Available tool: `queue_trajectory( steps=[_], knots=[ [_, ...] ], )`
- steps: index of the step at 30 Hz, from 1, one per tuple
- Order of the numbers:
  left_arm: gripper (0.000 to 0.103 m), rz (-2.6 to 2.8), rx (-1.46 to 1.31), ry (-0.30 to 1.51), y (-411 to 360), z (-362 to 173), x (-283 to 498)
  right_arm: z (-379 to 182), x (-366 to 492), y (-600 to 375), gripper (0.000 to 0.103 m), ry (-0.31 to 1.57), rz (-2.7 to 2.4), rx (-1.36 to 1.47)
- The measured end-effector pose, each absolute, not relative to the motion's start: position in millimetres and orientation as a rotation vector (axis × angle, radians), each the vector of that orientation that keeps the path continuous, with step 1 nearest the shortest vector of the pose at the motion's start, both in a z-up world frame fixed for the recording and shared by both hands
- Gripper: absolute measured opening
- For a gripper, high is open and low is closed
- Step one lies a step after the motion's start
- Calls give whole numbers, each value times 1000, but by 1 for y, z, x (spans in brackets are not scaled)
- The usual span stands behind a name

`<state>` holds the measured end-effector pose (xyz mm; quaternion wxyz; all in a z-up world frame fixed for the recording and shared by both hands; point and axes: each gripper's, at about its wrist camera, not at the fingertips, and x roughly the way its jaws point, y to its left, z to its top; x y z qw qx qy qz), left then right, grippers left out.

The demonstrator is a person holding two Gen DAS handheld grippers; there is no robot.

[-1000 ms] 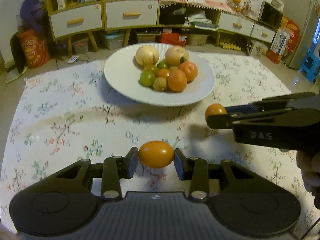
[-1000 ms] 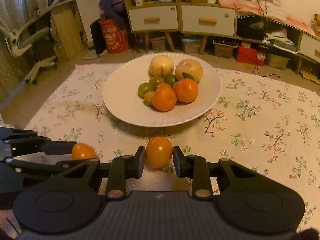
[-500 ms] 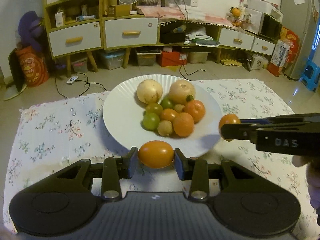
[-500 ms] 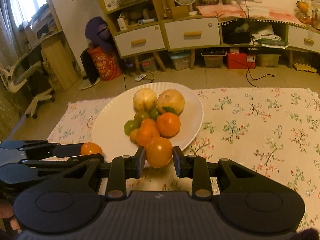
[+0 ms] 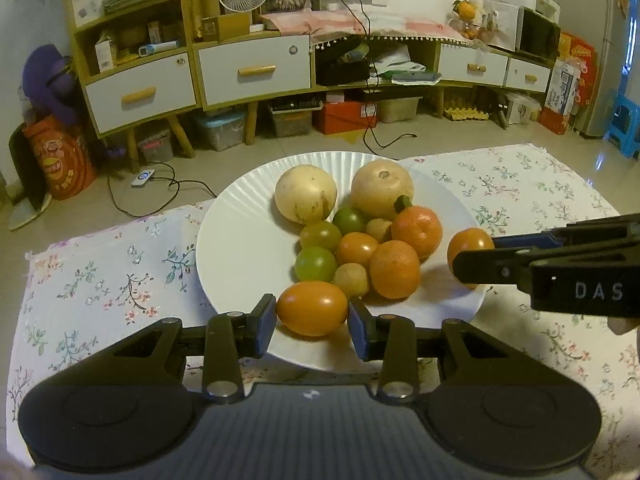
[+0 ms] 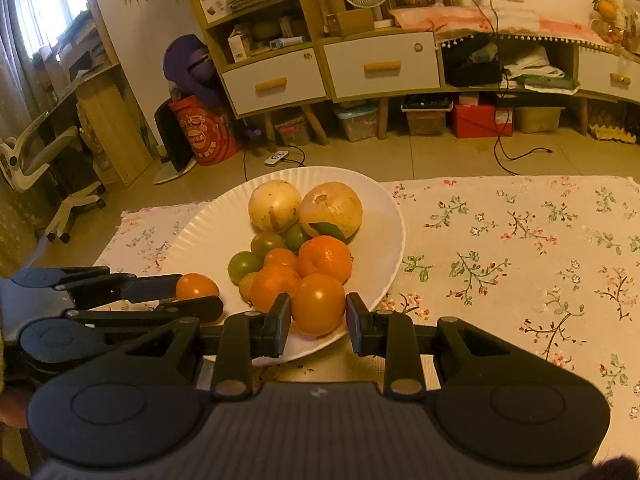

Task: Organize fruits
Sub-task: 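Open both grippers to release the orange fruits into the bowl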

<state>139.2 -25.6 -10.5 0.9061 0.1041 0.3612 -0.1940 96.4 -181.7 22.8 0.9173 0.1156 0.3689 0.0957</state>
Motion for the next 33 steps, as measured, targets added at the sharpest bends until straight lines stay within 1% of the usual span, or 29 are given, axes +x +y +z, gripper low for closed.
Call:
queue_trajectory(
  steps=[14,17,19,22,24,26,28,29,31,33],
  knots=[
    [28,-412,182,752,-25,-11,145,19,101,-180,28,752,203,246],
    [30,-423,184,752,-25,-12,144,19,101,-182,29,753,205,258],
    [37,-429,197,748,-27,-12,143,20,101,-183,32,752,210,257],
    [48,-426,212,743,-29,-12,141,21,100,-182,39,748,218,251],
    [50,-424,205,744,-27,-11,141,23,99,-181,50,744,224,247],
    [53,-421,197,746,-24,-8,141,25,98,-181,58,745,220,240],
    [59,-421,188,751,-22,-5,139,27,97,-183,58,746,223,241],
    [60,-423,177,754,-20,-3,137,28,96,-185,60,750,221,247],
    [69,-415,153,767,-16,2,135,29,95,-189,64,754,215,264],
    [72,-411,131,770,-13,7,131,31,93,-195,66,756,203,287]
  ],
)
